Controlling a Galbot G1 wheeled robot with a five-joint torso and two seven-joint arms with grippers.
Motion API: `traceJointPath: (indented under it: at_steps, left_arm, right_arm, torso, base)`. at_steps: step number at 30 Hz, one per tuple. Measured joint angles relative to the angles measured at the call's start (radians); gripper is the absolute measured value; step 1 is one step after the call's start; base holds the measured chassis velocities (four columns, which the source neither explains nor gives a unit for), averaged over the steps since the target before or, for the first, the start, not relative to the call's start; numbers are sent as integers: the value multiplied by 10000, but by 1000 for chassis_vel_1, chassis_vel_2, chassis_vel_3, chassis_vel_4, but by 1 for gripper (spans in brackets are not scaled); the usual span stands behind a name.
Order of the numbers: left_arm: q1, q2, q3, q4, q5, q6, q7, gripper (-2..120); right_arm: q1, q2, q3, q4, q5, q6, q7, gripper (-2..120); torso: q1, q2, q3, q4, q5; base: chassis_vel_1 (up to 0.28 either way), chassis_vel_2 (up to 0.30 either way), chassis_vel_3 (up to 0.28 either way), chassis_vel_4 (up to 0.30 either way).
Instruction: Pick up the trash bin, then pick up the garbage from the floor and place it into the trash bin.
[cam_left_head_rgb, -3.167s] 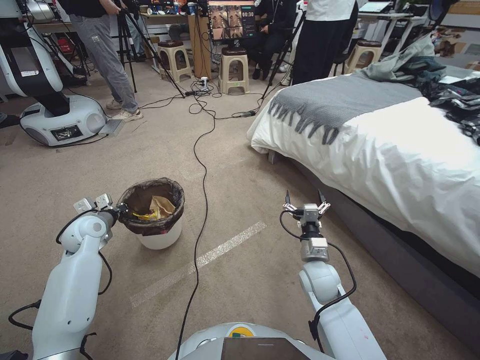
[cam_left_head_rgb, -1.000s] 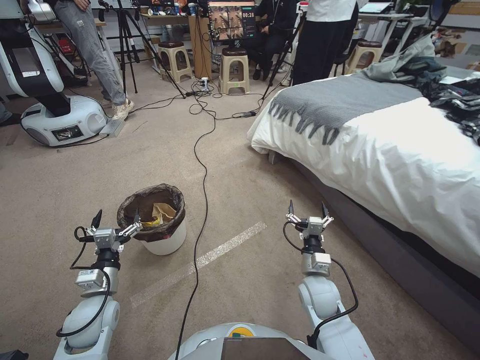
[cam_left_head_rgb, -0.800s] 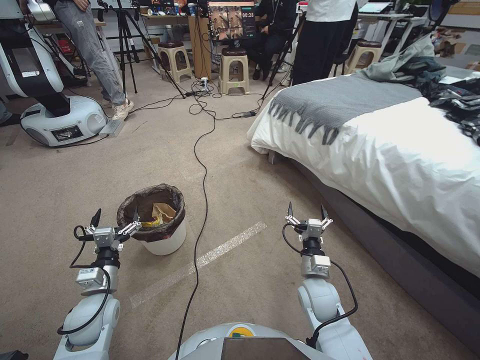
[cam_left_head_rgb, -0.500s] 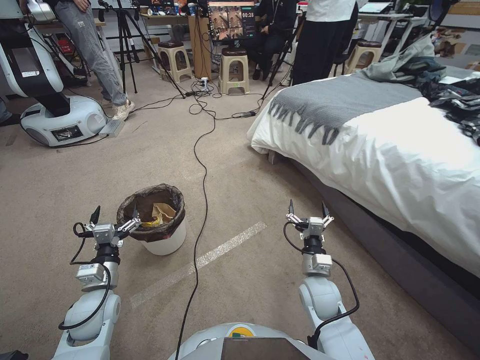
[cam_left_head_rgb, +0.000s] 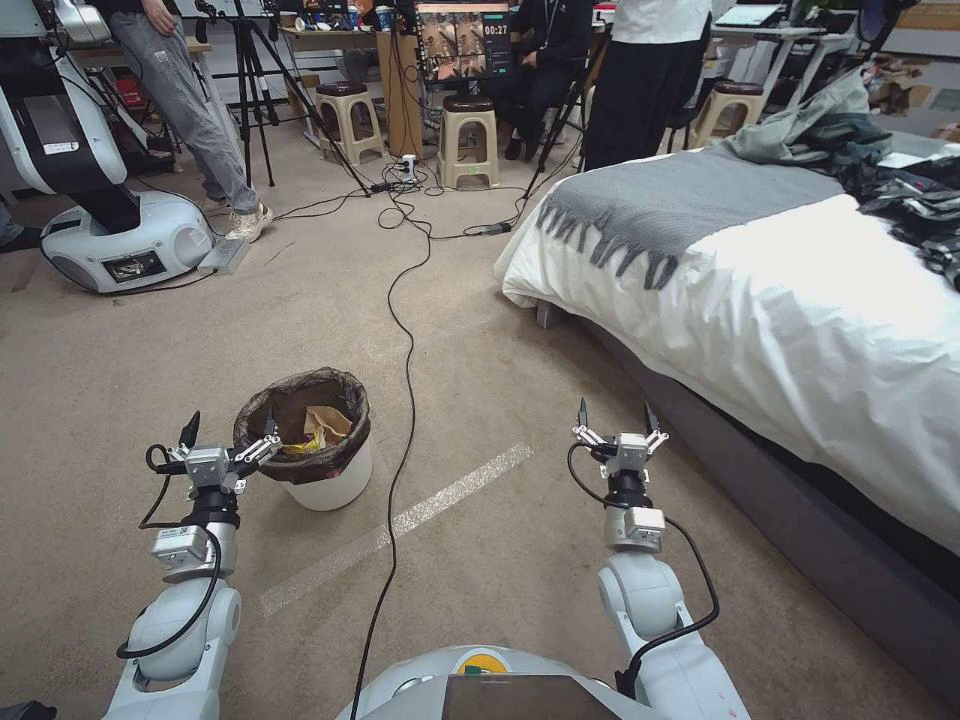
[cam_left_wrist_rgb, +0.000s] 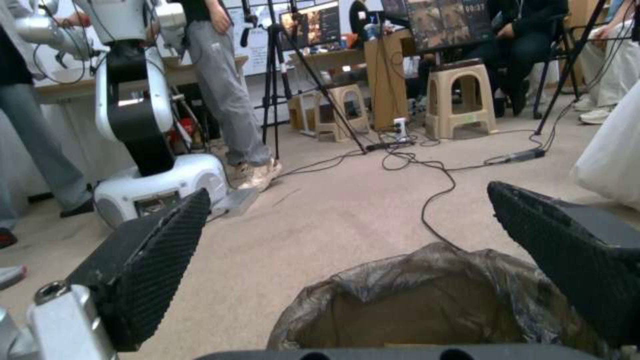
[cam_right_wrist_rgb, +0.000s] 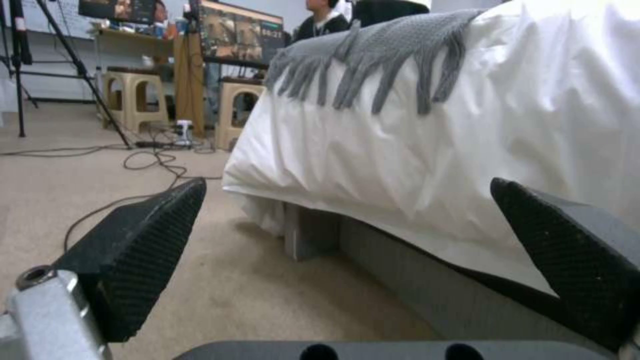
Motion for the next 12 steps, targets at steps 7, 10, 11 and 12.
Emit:
traceJointPath:
  at_steps: [7,10,11,12]
  left_arm:
    - [-4,2,-1,-3,-7,6,-1,100]
    - [-4,2,-1,-5,-9,9,-1,100]
    - [-5,3,-1,-8,-10,11,0,100]
    - [-5,3,-1,-8,-10,11,0,100]
  right_arm:
    - [3,-2,0,3,0,0,1,100]
    - [3,-2,-1,3,0,0,2,100]
    - [3,-2,-1,3,0,0,2,100]
    - [3,-2,-1,3,0,0,2,100]
  torso:
    - [0,0,0,0,0]
    - [0,0,0,0,0]
    - [0,0,0,0,0]
    - [0,0,0,0,0]
  base:
    - [0,0,0,0]
    - [0,0,0,0]
    - [0,0,0,0]
    - [0,0,0,0]
